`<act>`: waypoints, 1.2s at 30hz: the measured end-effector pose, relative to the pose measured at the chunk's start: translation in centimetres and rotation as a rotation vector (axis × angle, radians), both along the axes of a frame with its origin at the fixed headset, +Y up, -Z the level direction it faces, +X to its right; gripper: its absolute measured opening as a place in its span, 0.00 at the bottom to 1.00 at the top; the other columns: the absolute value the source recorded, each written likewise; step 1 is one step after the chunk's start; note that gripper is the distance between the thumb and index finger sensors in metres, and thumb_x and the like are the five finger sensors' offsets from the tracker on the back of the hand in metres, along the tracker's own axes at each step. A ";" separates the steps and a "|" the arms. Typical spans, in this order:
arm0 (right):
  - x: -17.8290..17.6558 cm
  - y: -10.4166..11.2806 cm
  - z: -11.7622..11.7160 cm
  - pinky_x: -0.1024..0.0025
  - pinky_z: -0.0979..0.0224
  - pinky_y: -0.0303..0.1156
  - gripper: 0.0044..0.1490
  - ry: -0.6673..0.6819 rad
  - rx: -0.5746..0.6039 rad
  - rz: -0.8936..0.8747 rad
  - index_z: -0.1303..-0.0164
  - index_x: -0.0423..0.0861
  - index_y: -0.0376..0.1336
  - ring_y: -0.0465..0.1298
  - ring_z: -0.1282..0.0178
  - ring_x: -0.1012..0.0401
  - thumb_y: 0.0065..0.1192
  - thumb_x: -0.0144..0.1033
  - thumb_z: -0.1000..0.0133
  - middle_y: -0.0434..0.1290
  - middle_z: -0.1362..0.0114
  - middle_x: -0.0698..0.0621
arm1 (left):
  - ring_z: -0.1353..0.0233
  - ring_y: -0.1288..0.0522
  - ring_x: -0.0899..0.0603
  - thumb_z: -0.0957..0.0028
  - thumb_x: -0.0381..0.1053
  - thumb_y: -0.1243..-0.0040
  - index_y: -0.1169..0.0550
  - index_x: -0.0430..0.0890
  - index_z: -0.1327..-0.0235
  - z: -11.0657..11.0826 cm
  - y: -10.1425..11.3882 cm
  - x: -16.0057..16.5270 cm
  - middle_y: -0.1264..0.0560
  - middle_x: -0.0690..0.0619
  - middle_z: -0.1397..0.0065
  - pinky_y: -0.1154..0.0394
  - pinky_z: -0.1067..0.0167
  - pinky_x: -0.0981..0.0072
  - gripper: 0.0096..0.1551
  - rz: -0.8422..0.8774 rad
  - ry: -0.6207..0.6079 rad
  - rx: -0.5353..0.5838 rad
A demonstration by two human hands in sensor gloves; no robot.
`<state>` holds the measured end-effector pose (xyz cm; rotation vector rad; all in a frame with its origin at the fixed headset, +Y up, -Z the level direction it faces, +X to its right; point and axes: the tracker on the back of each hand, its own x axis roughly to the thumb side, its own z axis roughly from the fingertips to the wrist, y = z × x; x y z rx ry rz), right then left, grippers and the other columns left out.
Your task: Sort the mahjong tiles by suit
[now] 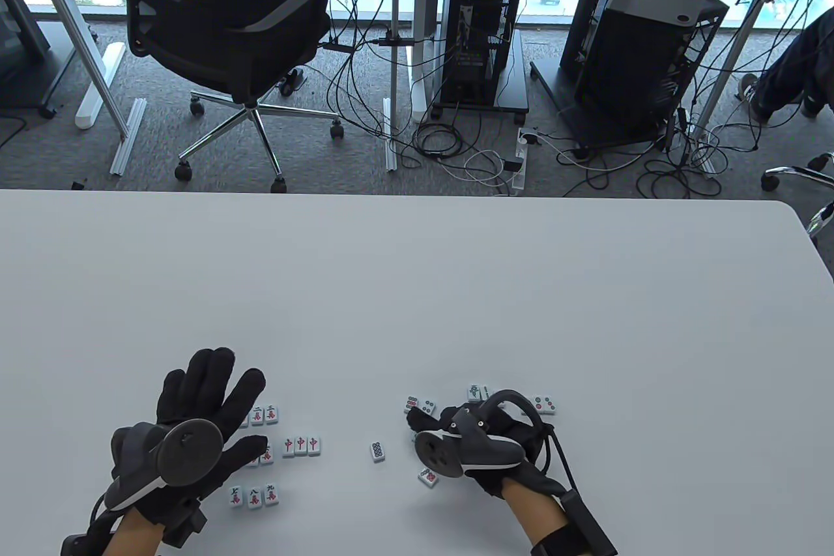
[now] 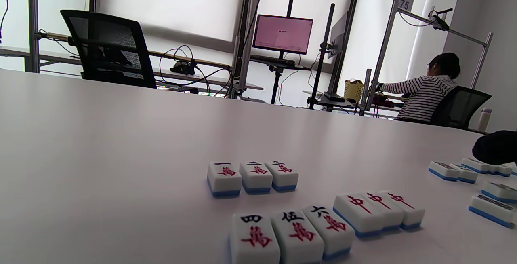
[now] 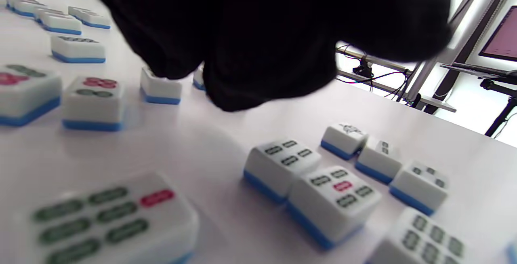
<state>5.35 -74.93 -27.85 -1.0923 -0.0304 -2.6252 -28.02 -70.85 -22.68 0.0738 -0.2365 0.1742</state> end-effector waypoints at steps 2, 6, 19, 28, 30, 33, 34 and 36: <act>-0.8 -0.2 -0.1 0.68 0.63 0.80 0.43 0.020 0.013 0.075 0.31 0.63 0.54 0.80 0.68 0.62 0.70 0.37 0.55 0.81 0.52 0.50 | 0.14 0.70 0.46 0.60 0.77 0.50 0.50 0.66 0.24 0.0 0.0 0.0 0.71 0.63 0.18 0.64 0.20 0.38 0.50 -0.001 0.001 -0.003; -1.9 -0.5 -0.2 0.68 0.64 0.79 0.42 0.073 0.046 0.160 0.31 0.63 0.55 0.79 0.70 0.62 0.70 0.37 0.55 0.81 0.54 0.50 | 0.14 0.70 0.46 0.60 0.77 0.50 0.50 0.66 0.24 0.0 -0.1 0.1 0.71 0.63 0.18 0.64 0.20 0.38 0.50 -0.002 -0.002 -0.008; -4.0 -2.1 -0.3 0.69 0.69 0.78 0.37 0.159 0.068 0.231 0.36 0.48 0.62 0.78 0.75 0.63 0.71 0.36 0.58 0.82 0.58 0.49 | 0.14 0.70 0.46 0.60 0.77 0.50 0.50 0.66 0.24 0.0 -0.1 0.2 0.71 0.63 0.18 0.64 0.20 0.38 0.50 -0.006 -0.002 -0.015; -3.1 -0.7 0.2 0.70 0.71 0.79 0.37 0.196 0.175 0.149 0.40 0.47 0.66 0.79 0.77 0.64 0.73 0.39 0.61 0.82 0.61 0.50 | 0.14 0.70 0.46 0.60 0.77 0.50 0.49 0.66 0.24 0.0 0.0 0.2 0.71 0.63 0.18 0.64 0.20 0.38 0.50 0.000 -0.005 -0.010; -2.1 0.6 0.2 0.70 0.71 0.79 0.37 0.140 0.195 0.090 0.39 0.47 0.66 0.79 0.77 0.64 0.73 0.39 0.61 0.82 0.61 0.50 | 0.14 0.70 0.46 0.60 0.77 0.50 0.50 0.66 0.24 0.0 0.0 0.2 0.71 0.63 0.18 0.64 0.20 0.38 0.50 0.002 -0.006 -0.007; 0.2 2.8 -0.1 0.70 0.71 0.79 0.37 0.025 0.230 0.017 0.39 0.43 0.66 0.79 0.77 0.64 0.71 0.39 0.59 0.82 0.60 0.50 | 0.14 0.70 0.46 0.60 0.77 0.50 0.50 0.66 0.24 0.0 0.0 0.2 0.71 0.63 0.18 0.64 0.20 0.38 0.50 0.003 -0.005 -0.004; 1.1 3.4 -0.2 0.70 0.71 0.79 0.37 -0.018 0.239 0.010 0.39 0.42 0.66 0.79 0.77 0.64 0.71 0.39 0.59 0.82 0.60 0.50 | 0.14 0.70 0.46 0.60 0.77 0.50 0.50 0.66 0.24 0.0 0.0 0.2 0.71 0.63 0.18 0.65 0.20 0.38 0.50 0.004 -0.005 -0.004; 2.6 4.3 -0.4 0.70 0.71 0.79 0.38 -0.096 0.247 0.004 0.39 0.40 0.65 0.79 0.77 0.64 0.71 0.40 0.58 0.82 0.60 0.50 | 0.14 0.70 0.46 0.60 0.77 0.50 0.50 0.66 0.24 0.0 0.0 0.1 0.71 0.63 0.18 0.65 0.20 0.38 0.50 0.005 -0.003 -0.002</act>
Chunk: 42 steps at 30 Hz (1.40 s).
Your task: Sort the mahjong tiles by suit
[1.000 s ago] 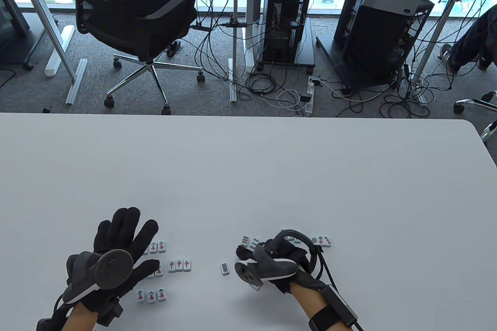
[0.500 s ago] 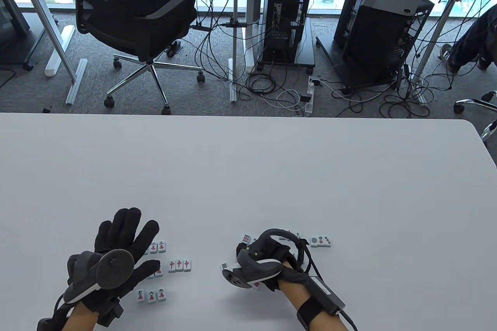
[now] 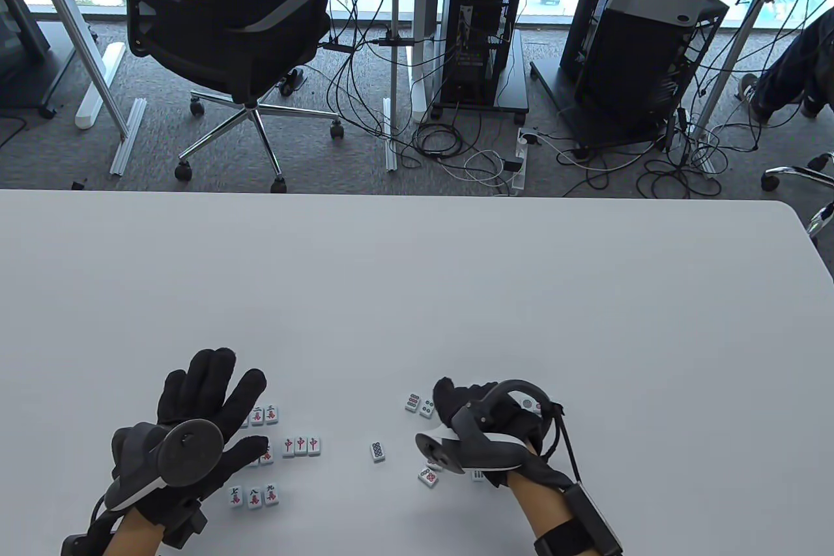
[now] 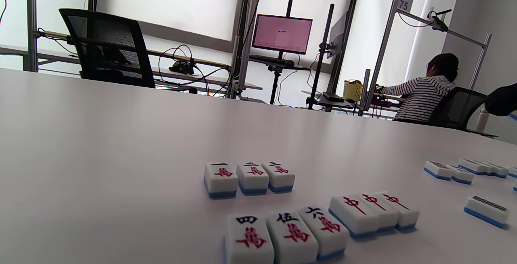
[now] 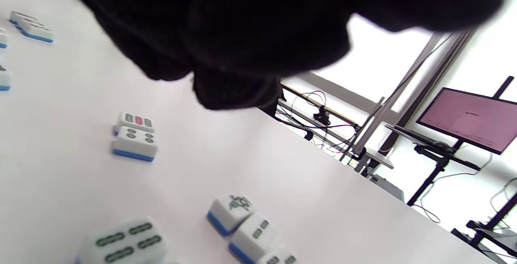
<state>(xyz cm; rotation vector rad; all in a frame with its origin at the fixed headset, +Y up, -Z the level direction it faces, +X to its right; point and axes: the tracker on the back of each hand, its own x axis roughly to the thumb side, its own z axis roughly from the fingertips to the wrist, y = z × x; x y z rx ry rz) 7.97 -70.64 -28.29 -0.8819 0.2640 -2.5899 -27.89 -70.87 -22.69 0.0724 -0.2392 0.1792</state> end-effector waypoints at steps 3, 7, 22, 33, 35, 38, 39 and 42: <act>3.2 0.7 -0.4 0.70 0.71 0.79 0.38 -0.127 -0.011 -0.021 0.39 0.39 0.66 0.79 0.77 0.64 0.71 0.40 0.58 0.82 0.60 0.50 | 0.14 0.70 0.46 0.60 0.77 0.50 0.50 0.66 0.24 0.0 0.0 -0.1 0.71 0.63 0.18 0.65 0.20 0.38 0.50 0.003 0.001 0.003; 6.6 -0.6 -0.6 0.71 0.71 0.79 0.38 -0.271 -0.120 0.005 0.39 0.38 0.66 0.79 0.76 0.64 0.71 0.40 0.58 0.82 0.60 0.50 | 0.14 0.71 0.46 0.60 0.77 0.50 0.50 0.67 0.24 0.0 0.1 -0.1 0.72 0.63 0.18 0.65 0.20 0.38 0.50 0.009 0.003 0.008; 9.9 -6.0 -0.4 0.70 0.70 0.80 0.37 -0.405 -0.250 0.083 0.37 0.42 0.65 0.79 0.76 0.64 0.70 0.40 0.57 0.82 0.59 0.50 | 0.14 0.71 0.47 0.60 0.77 0.51 0.51 0.67 0.24 -0.1 -0.3 -0.3 0.73 0.64 0.19 0.65 0.20 0.38 0.50 0.003 0.009 -0.009; 8.5 -3.8 -0.1 0.69 0.70 0.79 0.37 -0.382 -0.282 -0.040 0.36 0.43 0.65 0.79 0.75 0.63 0.69 0.42 0.56 0.83 0.59 0.50 | 0.14 0.71 0.47 0.60 0.77 0.51 0.50 0.67 0.24 -0.2 -0.3 -0.3 0.73 0.64 0.19 0.65 0.20 0.38 0.50 0.005 0.010 -0.020; 7.4 -2.9 -0.2 0.69 0.70 0.79 0.37 -0.348 -0.268 -0.119 0.36 0.43 0.66 0.79 0.76 0.63 0.69 0.42 0.56 0.83 0.60 0.49 | 0.14 0.71 0.47 0.60 0.77 0.51 0.50 0.67 0.24 -0.2 -0.3 -0.3 0.73 0.64 0.19 0.65 0.20 0.38 0.50 0.003 0.010 -0.024; 5.3 -1.5 -0.8 0.69 0.70 0.79 0.37 -0.302 -0.228 -0.188 0.37 0.43 0.66 0.79 0.76 0.63 0.68 0.43 0.56 0.83 0.60 0.49 | 0.14 0.71 0.47 0.60 0.77 0.51 0.50 0.67 0.24 -0.2 -0.3 -0.3 0.73 0.64 0.19 0.65 0.20 0.38 0.50 0.000 0.008 -0.025; 4.1 -1.1 -1.1 0.69 0.70 0.79 0.37 -0.286 -0.218 -0.201 0.37 0.42 0.66 0.79 0.76 0.63 0.68 0.44 0.56 0.83 0.60 0.49 | 0.14 0.71 0.47 0.60 0.77 0.51 0.50 0.67 0.24 -0.2 -0.3 -0.3 0.73 0.64 0.19 0.65 0.20 0.38 0.50 0.000 0.007 -0.025; 1.6 -0.9 -2.2 0.69 0.70 0.79 0.39 -0.297 -0.239 -0.212 0.35 0.42 0.65 0.79 0.76 0.63 0.67 0.45 0.55 0.83 0.60 0.49 | 0.14 0.71 0.47 0.60 0.77 0.51 0.50 0.67 0.24 -0.2 -0.3 -0.3 0.73 0.64 0.19 0.65 0.20 0.38 0.50 0.001 0.007 -0.025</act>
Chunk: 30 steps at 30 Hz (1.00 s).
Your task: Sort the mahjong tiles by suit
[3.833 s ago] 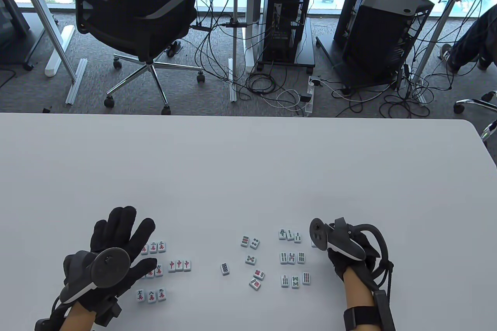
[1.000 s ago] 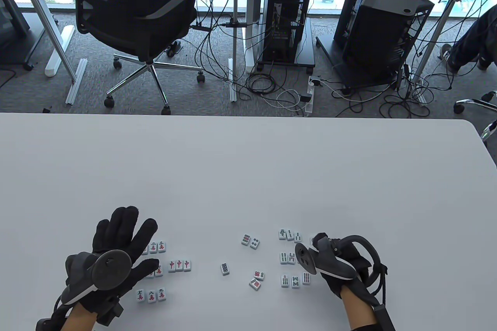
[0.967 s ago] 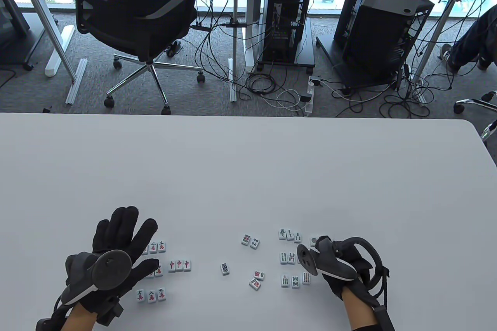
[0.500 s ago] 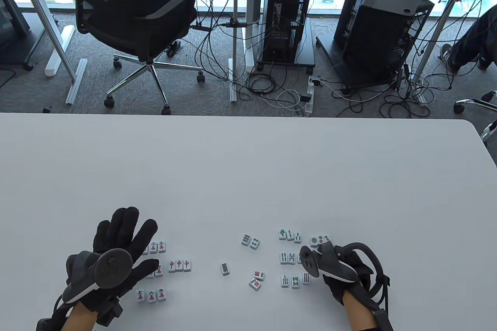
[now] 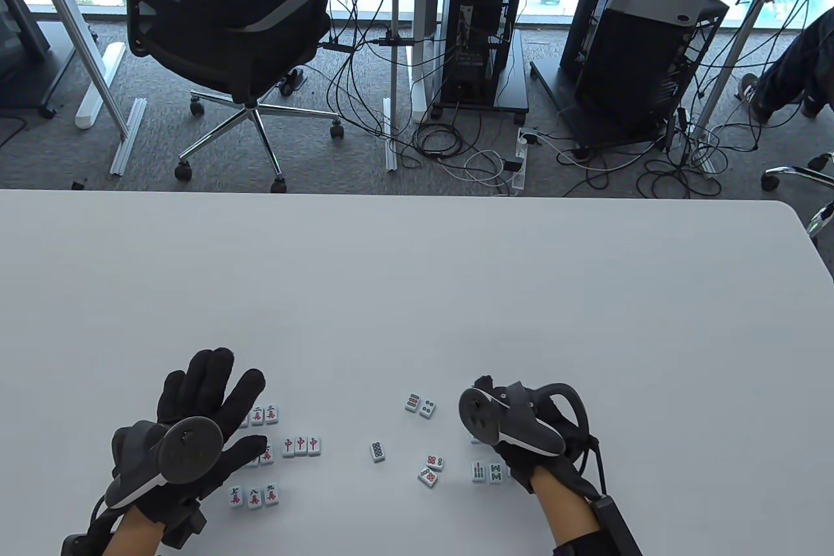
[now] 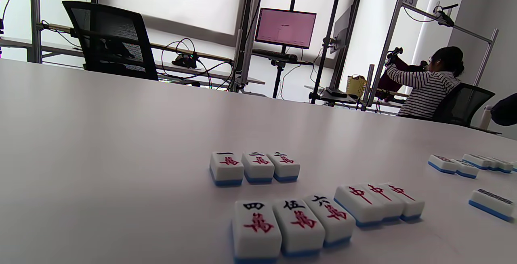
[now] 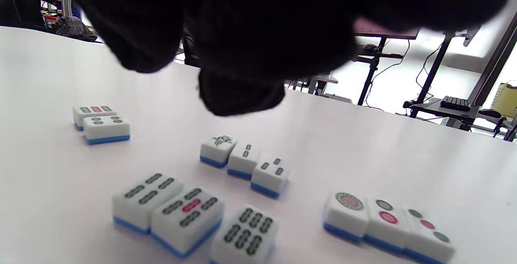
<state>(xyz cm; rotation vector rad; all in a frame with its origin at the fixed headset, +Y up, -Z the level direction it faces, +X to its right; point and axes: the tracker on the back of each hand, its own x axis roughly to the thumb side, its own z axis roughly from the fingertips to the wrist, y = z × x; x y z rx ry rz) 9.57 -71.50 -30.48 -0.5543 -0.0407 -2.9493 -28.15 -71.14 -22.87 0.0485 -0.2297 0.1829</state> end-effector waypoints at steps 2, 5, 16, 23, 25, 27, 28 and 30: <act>-1.6 -0.4 -0.6 0.69 0.70 0.79 0.40 -0.006 -0.038 0.000 0.34 0.42 0.64 0.79 0.76 0.62 0.67 0.46 0.55 0.83 0.60 0.48 | 0.14 0.71 0.47 0.60 0.77 0.51 0.50 0.67 0.24 0.0 0.0 0.0 0.73 0.64 0.19 0.65 0.20 0.38 0.50 0.001 0.000 0.000; -3.9 -1.6 -1.6 0.69 0.71 0.79 0.40 0.001 -0.075 0.023 0.34 0.41 0.64 0.79 0.76 0.63 0.67 0.47 0.56 0.83 0.60 0.48 | 0.14 0.71 0.47 0.60 0.76 0.51 0.50 0.67 0.24 0.0 0.0 0.0 0.73 0.64 0.19 0.65 0.20 0.38 0.50 0.003 -0.003 0.004; -7.4 -4.3 -3.4 0.70 0.73 0.78 0.40 -0.041 -0.167 0.205 0.38 0.40 0.68 0.78 0.79 0.63 0.69 0.49 0.57 0.83 0.62 0.48 | 0.14 0.71 0.47 0.60 0.77 0.50 0.50 0.67 0.24 0.1 0.3 0.1 0.73 0.64 0.19 0.65 0.20 0.38 0.50 0.016 -0.013 0.015; -7.9 -4.8 -3.5 0.71 0.75 0.78 0.36 -0.015 -0.172 0.171 0.44 0.35 0.69 0.78 0.80 0.65 0.71 0.44 0.57 0.83 0.64 0.50 | 0.14 0.71 0.47 0.60 0.77 0.51 0.50 0.66 0.24 0.1 0.1 0.3 0.72 0.63 0.19 0.65 0.20 0.38 0.50 -0.003 -0.020 0.010; -7.6 -4.7 -3.3 0.71 0.75 0.78 0.36 0.025 -0.129 0.138 0.44 0.37 0.70 0.78 0.80 0.65 0.72 0.44 0.58 0.83 0.64 0.50 | 0.14 0.70 0.47 0.60 0.77 0.51 0.50 0.66 0.24 0.2 0.1 0.3 0.72 0.64 0.19 0.65 0.20 0.38 0.50 -0.002 -0.020 0.011; -7.0 -4.1 -3.1 0.71 0.74 0.79 0.36 0.050 -0.088 0.115 0.43 0.39 0.70 0.78 0.80 0.65 0.72 0.44 0.59 0.83 0.64 0.51 | 0.14 0.70 0.47 0.60 0.77 0.50 0.50 0.66 0.24 0.2 0.2 0.3 0.72 0.63 0.19 0.65 0.20 0.38 0.50 0.000 -0.019 0.012; -6.6 -3.7 -2.9 0.71 0.74 0.79 0.36 0.062 -0.061 0.101 0.43 0.39 0.69 0.78 0.80 0.65 0.72 0.43 0.59 0.83 0.64 0.51 | 0.14 0.70 0.47 0.60 0.77 0.51 0.50 0.66 0.24 0.2 0.2 0.3 0.72 0.64 0.19 0.65 0.20 0.38 0.50 0.003 -0.019 0.015; -5.3 -2.3 -2.5 0.71 0.74 0.79 0.37 0.070 0.005 0.070 0.42 0.39 0.69 0.78 0.79 0.65 0.73 0.43 0.60 0.83 0.64 0.51 | 0.14 0.70 0.47 0.60 0.77 0.50 0.50 0.66 0.24 0.2 0.2 0.3 0.72 0.63 0.19 0.65 0.20 0.38 0.50 0.008 -0.020 0.018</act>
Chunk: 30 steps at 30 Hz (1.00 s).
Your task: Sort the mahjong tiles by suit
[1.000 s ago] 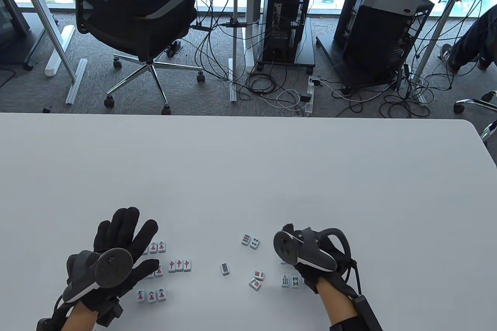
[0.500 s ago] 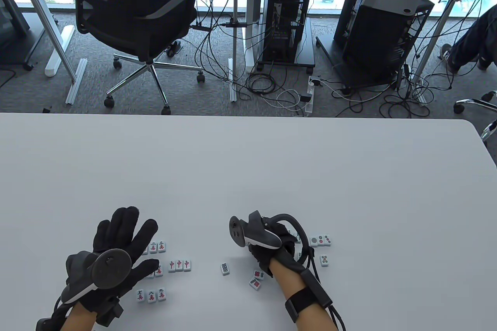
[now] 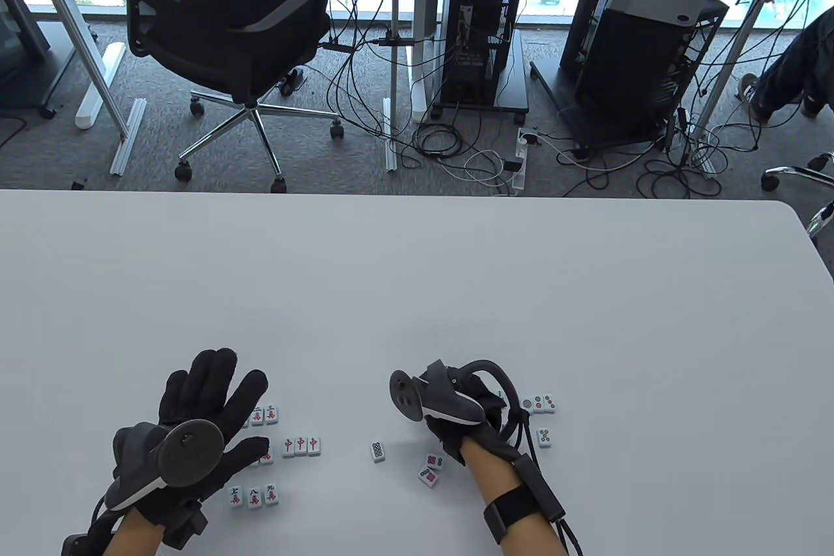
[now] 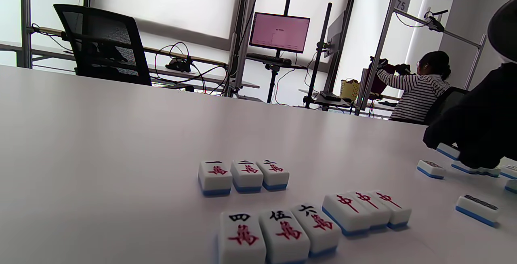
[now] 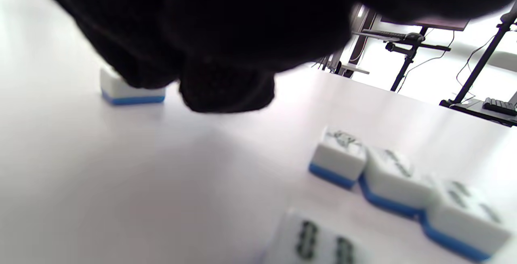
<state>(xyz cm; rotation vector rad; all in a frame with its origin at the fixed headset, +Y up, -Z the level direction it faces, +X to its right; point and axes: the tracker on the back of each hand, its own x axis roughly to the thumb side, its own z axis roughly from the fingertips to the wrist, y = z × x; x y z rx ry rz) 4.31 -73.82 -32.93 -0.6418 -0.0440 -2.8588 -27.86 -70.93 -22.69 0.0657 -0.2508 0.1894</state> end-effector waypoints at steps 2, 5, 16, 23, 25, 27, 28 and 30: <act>1.2 1.0 0.3 0.71 0.73 0.79 0.38 -0.006 0.032 -0.014 0.42 0.39 0.69 0.78 0.79 0.65 0.73 0.43 0.60 0.83 0.63 0.51 | 0.14 0.70 0.46 0.60 0.76 0.50 0.50 0.66 0.24 0.0 0.0 0.0 0.72 0.63 0.19 0.65 0.20 0.38 0.50 0.000 -0.001 0.000; 3.7 2.7 1.0 0.71 0.73 0.79 0.38 -0.037 0.074 -0.026 0.41 0.39 0.68 0.79 0.79 0.65 0.73 0.42 0.60 0.83 0.63 0.51 | 0.14 0.71 0.47 0.60 0.77 0.51 0.50 0.66 0.24 0.0 0.0 0.1 0.72 0.63 0.19 0.65 0.20 0.38 0.50 -0.006 -0.003 0.000; 11.7 0.5 3.4 0.73 0.75 0.78 0.37 -0.159 -0.062 0.082 0.41 0.41 0.69 0.78 0.80 0.66 0.73 0.42 0.60 0.83 0.64 0.51 | 0.14 0.70 0.46 0.60 0.77 0.51 0.50 0.66 0.24 0.0 -0.3 0.4 0.72 0.63 0.19 0.65 0.20 0.38 0.50 -0.036 -0.004 -0.012; 12.1 -1.3 3.9 0.73 0.77 0.77 0.37 -0.162 -0.077 0.077 0.41 0.42 0.69 0.76 0.83 0.67 0.74 0.42 0.60 0.83 0.67 0.52 | 0.14 0.70 0.46 0.60 0.76 0.50 0.50 0.66 0.24 0.0 -0.3 0.3 0.72 0.63 0.19 0.65 0.21 0.38 0.50 -0.036 0.003 -0.020; 12.0 -1.5 3.8 0.73 0.77 0.77 0.37 -0.162 -0.071 0.102 0.41 0.42 0.69 0.76 0.83 0.67 0.73 0.42 0.60 0.83 0.67 0.52 | 0.14 0.70 0.46 0.60 0.77 0.51 0.50 0.66 0.24 0.0 -0.3 0.3 0.72 0.63 0.18 0.65 0.21 0.38 0.50 -0.035 0.002 -0.020; 11.8 -1.8 3.8 0.73 0.78 0.77 0.36 -0.156 -0.076 0.121 0.41 0.42 0.69 0.76 0.83 0.67 0.73 0.42 0.60 0.83 0.67 0.52 | 0.14 0.70 0.46 0.60 0.77 0.51 0.50 0.66 0.24 0.0 -0.3 0.4 0.72 0.63 0.18 0.65 0.20 0.38 0.50 -0.034 0.001 -0.021; 11.8 -1.9 3.8 0.73 0.78 0.77 0.36 -0.157 -0.075 0.132 0.41 0.42 0.69 0.76 0.83 0.67 0.73 0.42 0.60 0.83 0.67 0.52 | 0.14 0.70 0.46 0.60 0.77 0.51 0.49 0.66 0.24 0.0 -0.3 0.4 0.72 0.63 0.18 0.65 0.21 0.38 0.50 -0.035 0.001 -0.022; 11.7 -2.2 3.8 0.73 0.78 0.77 0.36 -0.158 -0.063 0.158 0.41 0.42 0.69 0.76 0.83 0.67 0.73 0.42 0.60 0.83 0.67 0.52 | 0.14 0.70 0.46 0.60 0.77 0.51 0.49 0.66 0.24 0.0 -0.3 0.4 0.72 0.63 0.18 0.65 0.20 0.38 0.50 -0.035 0.002 -0.022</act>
